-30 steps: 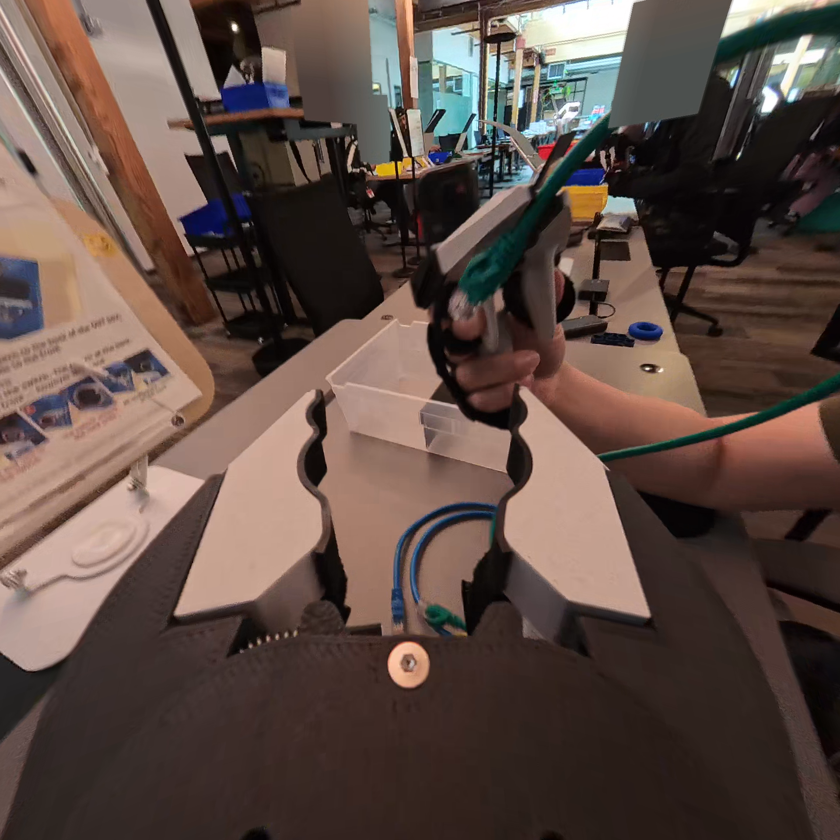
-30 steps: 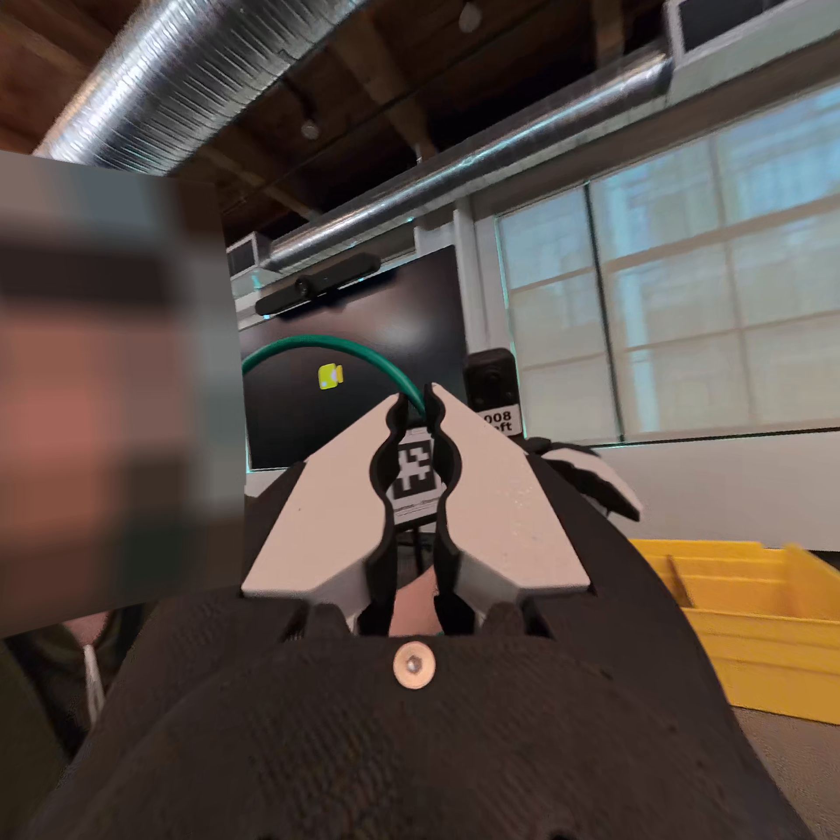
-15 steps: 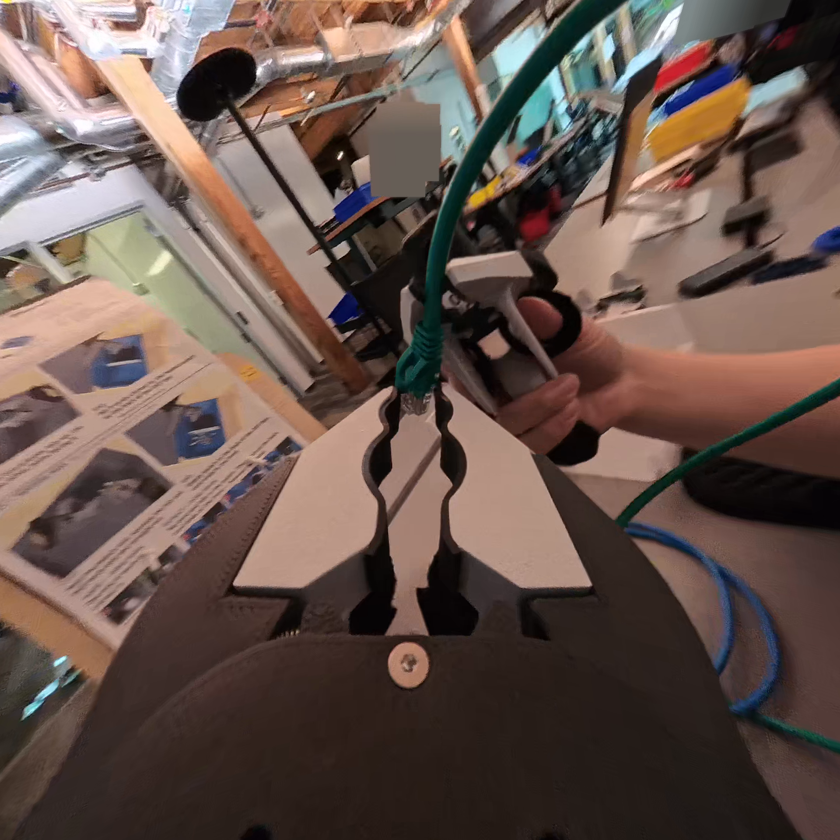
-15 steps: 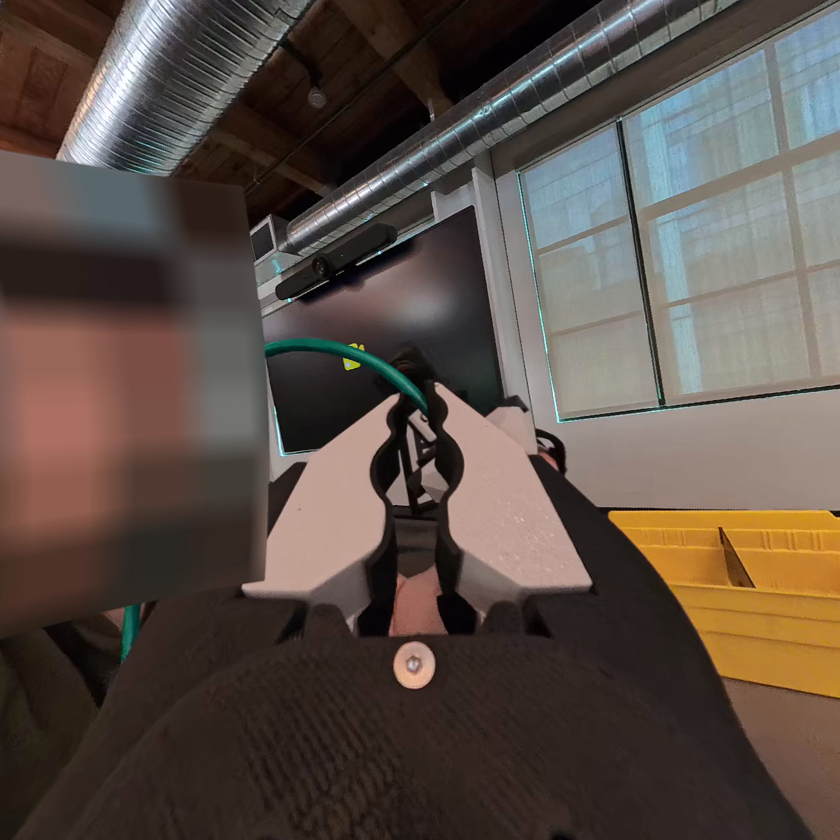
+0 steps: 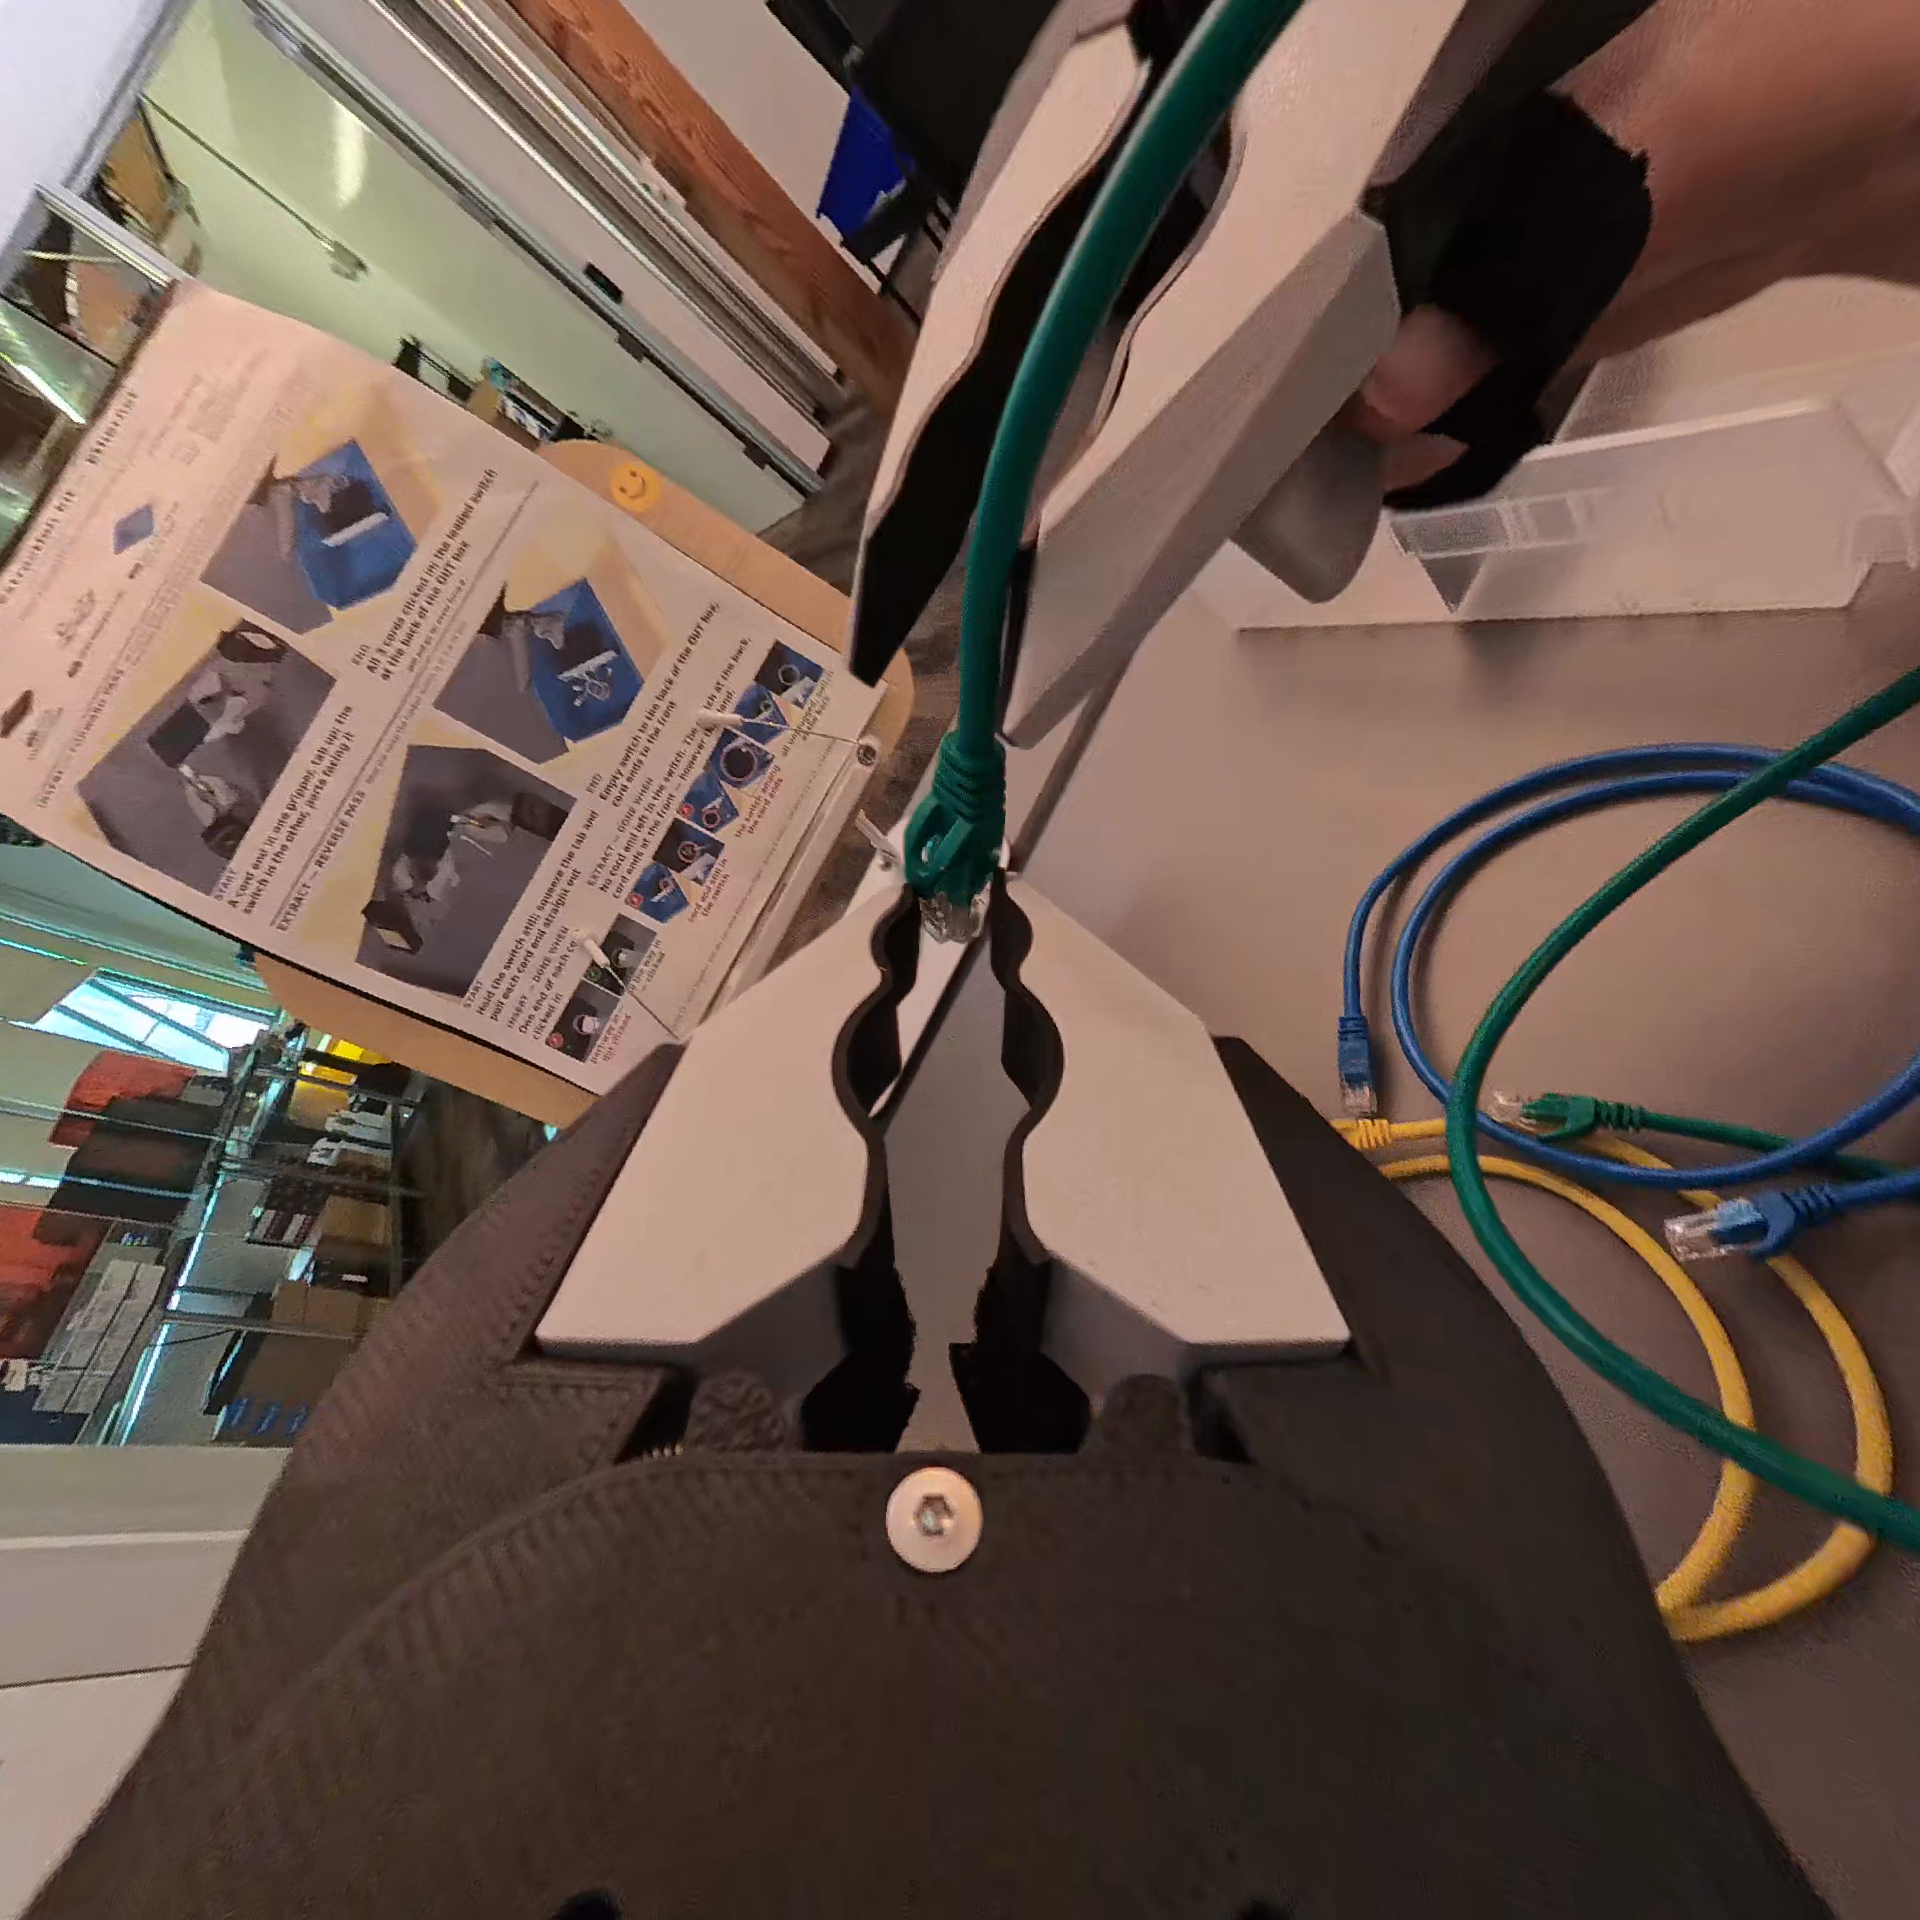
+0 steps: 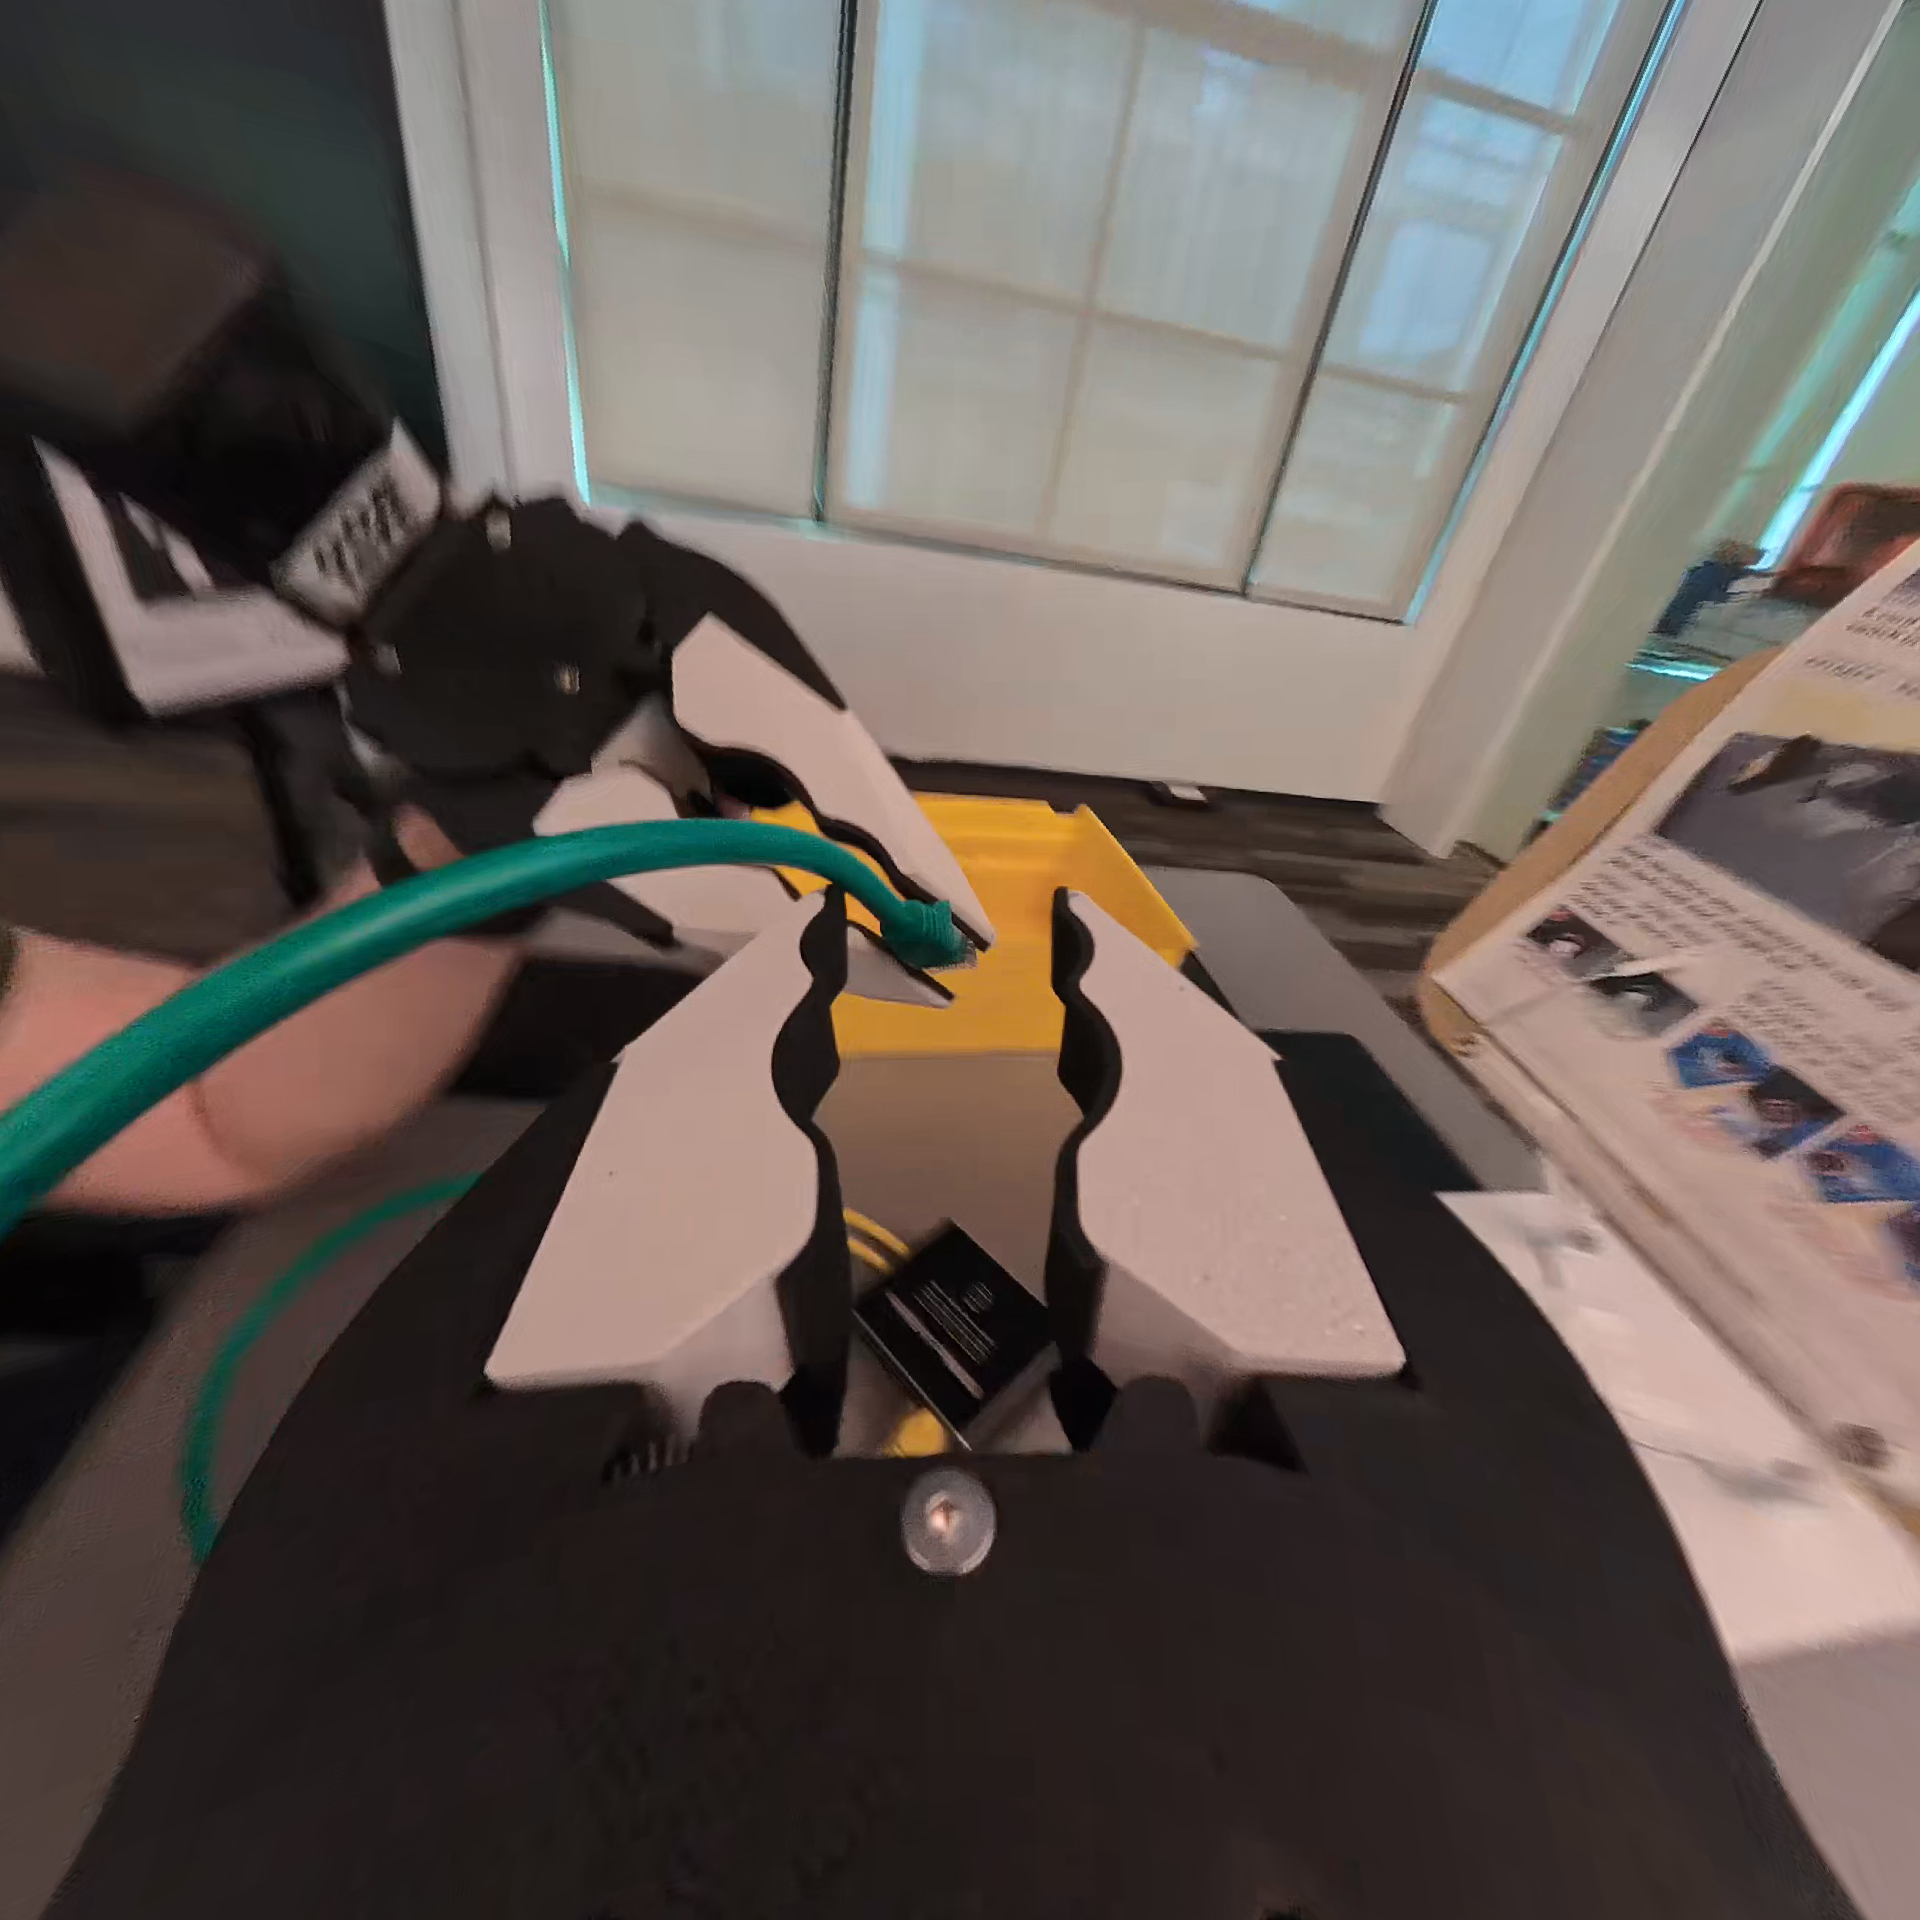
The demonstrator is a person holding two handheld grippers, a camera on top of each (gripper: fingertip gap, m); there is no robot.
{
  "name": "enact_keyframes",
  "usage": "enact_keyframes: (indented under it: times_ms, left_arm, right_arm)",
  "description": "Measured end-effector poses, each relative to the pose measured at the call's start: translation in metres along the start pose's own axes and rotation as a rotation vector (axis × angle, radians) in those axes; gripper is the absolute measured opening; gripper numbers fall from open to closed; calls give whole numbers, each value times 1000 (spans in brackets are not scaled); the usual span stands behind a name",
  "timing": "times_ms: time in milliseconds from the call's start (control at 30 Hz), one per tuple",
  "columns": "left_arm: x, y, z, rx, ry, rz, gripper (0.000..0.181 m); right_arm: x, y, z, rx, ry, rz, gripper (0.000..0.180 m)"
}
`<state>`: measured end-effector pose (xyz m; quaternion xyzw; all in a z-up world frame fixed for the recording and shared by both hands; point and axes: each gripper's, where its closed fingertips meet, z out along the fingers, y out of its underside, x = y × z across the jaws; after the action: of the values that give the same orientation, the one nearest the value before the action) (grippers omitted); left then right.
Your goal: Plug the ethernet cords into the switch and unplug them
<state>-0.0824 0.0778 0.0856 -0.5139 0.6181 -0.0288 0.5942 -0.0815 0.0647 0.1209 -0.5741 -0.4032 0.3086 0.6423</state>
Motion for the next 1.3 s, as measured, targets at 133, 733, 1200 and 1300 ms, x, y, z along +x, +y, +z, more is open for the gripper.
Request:
enact_keyframes:
  times_ms: [133, 733, 1200, 1300]
  left_arm:
    - [8, 3, 4, -27, 33, 19, 12]
    - [17, 20, 14, -123, 60, 56, 13]
    - [62, 169, 36, -624, 476, -354, 99]
    - [84, 192, 44, -741, 538, -310, 115]
  right_arm:
    - [-3, 13, 5, -94, -2, -32, 36]
    - [-4, 50, 14, -323, 38, -140, 10]
    - [17, 20, -32, -302, 154, -180, 10]
    - [22, 6, -48, -257, 186, -174, 10]
